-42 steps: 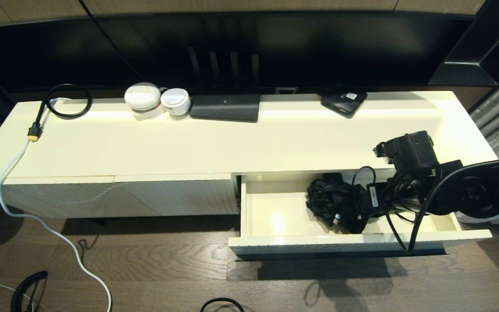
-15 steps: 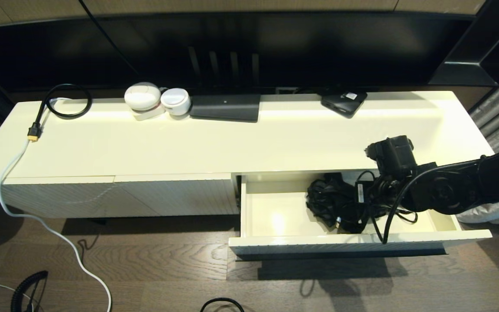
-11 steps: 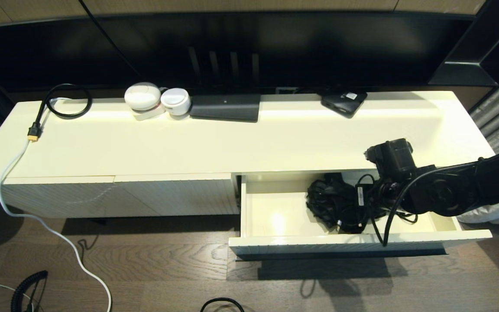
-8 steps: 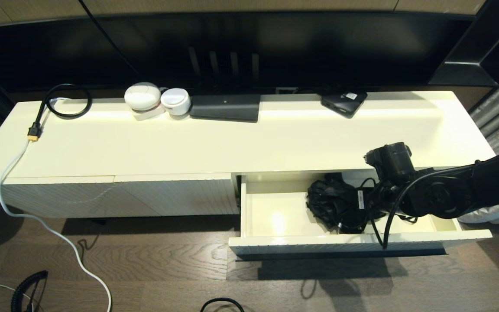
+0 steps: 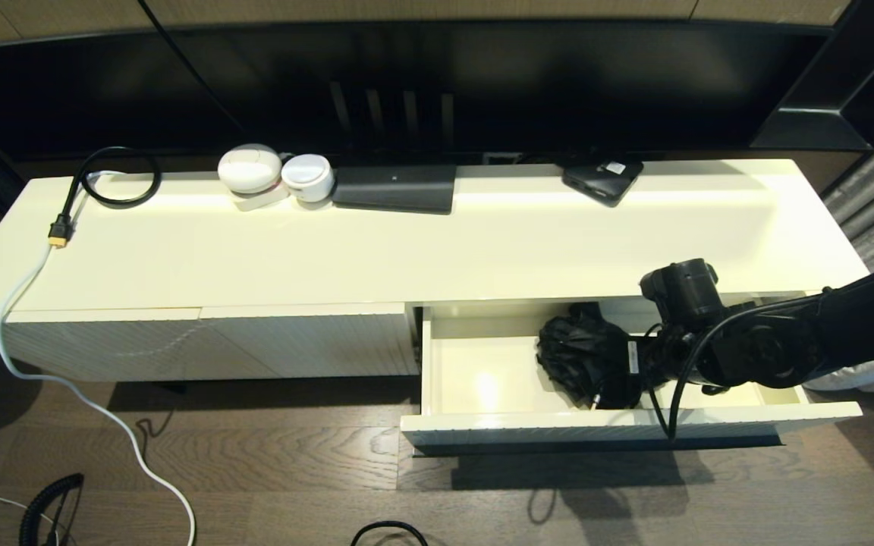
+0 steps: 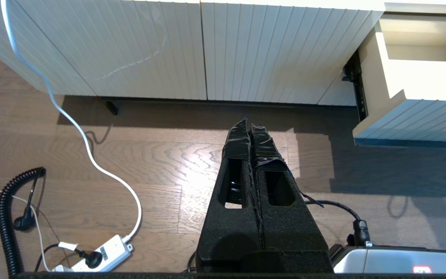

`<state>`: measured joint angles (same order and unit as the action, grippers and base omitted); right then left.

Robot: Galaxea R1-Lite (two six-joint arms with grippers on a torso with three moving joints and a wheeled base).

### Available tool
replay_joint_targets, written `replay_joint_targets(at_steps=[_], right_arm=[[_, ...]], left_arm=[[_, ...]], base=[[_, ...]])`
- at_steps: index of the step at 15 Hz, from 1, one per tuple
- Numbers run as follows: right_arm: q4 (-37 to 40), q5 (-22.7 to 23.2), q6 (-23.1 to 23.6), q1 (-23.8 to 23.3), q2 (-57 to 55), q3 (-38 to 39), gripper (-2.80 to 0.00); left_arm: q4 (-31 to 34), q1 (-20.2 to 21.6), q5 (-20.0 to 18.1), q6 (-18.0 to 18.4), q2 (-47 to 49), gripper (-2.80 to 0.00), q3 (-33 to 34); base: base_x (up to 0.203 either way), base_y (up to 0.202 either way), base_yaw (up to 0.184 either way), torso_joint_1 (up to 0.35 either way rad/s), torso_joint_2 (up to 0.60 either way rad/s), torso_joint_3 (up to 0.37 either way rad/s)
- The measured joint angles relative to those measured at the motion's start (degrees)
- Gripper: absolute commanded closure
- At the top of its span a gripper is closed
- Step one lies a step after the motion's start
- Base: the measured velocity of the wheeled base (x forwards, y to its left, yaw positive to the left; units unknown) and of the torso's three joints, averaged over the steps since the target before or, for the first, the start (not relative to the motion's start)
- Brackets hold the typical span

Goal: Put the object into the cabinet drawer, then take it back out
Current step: Close the drawer

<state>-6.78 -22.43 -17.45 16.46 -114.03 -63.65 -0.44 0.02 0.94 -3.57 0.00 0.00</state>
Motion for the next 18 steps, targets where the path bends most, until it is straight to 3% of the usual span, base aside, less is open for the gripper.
replay_joint_targets(at_steps=[5, 11, 14, 18], right_arm=[[-0.4, -0.5, 0.8, 0.0, 3.9, 0.3, 0.0], [0.5, -0.5, 6.2, 1.2, 12.8, 3.1, 0.0], [0.6, 2.9, 19.6, 2.1, 19.9, 7.6, 0.0], [1.7, 11.7, 45.6, 2.8, 30.2, 16.9, 0.0]], left_arm=[[0.0, 0.0, 0.0, 0.0, 0.0, 0.0, 0.0], [0.0, 0.0, 0.0, 0.0, 0.0, 0.0, 0.0], [0.0, 0.0, 0.0, 0.0, 0.0, 0.0, 0.0], [0.0, 0.0, 0.0, 0.0, 0.0, 0.0, 0.0]], base=[[0.0, 0.0, 0.0, 0.0, 0.0, 0.0], [0.0, 0.0, 0.0, 0.0, 0.0, 0.0], [0.0, 0.0, 0.0, 0.0, 0.0, 0.0], [0.0, 0.0, 0.0, 0.0, 0.0, 0.0]])
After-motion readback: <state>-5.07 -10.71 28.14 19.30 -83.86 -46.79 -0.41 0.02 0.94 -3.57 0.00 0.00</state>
